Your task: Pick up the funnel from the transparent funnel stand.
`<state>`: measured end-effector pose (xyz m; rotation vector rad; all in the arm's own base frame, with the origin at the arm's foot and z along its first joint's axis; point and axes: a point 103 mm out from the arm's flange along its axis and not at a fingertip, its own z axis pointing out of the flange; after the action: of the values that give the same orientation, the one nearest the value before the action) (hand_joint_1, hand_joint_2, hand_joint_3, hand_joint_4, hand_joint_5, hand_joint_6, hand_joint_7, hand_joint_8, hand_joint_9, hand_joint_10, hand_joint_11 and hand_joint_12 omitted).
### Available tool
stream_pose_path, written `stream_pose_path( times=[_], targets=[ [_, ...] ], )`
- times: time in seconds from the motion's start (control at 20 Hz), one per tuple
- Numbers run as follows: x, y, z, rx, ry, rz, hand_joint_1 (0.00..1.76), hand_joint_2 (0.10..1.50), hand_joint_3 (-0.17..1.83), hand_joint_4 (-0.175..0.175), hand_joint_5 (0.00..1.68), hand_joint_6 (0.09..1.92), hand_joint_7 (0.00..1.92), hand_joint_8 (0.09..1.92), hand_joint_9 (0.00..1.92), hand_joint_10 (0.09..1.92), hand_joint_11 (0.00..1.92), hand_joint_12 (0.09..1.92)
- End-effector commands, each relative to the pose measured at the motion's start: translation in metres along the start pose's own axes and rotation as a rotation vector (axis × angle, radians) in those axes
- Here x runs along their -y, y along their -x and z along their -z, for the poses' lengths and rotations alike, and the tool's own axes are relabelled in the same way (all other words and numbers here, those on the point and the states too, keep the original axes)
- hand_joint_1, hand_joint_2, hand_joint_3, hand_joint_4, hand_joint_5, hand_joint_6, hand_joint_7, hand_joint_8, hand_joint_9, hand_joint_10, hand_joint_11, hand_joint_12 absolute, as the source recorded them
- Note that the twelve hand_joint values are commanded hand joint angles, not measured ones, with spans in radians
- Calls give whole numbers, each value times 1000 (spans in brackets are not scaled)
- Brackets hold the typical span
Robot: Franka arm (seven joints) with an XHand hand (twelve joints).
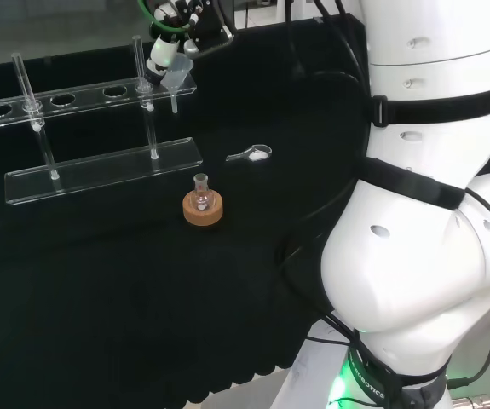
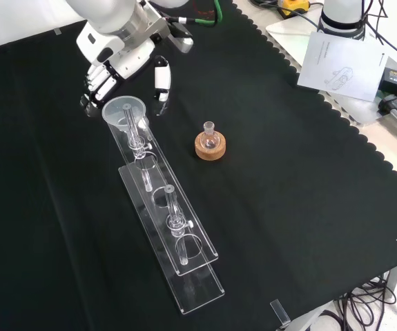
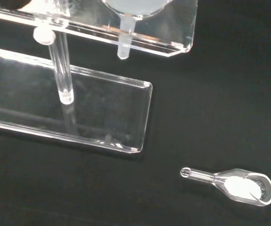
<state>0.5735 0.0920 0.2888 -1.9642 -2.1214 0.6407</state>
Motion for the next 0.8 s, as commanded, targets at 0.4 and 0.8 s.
stream_pose_path(
  times=[0.4, 0.8],
  targets=[
    [-9, 3, -16, 31, -32, -11, 608, 723, 280, 33, 57, 87, 0, 371, 203, 776, 352, 1420],
    [-17, 1, -18, 30, -44, -7, 605, 719, 294, 32, 55, 87, 0, 426, 215, 791, 362, 1417]
  ],
)
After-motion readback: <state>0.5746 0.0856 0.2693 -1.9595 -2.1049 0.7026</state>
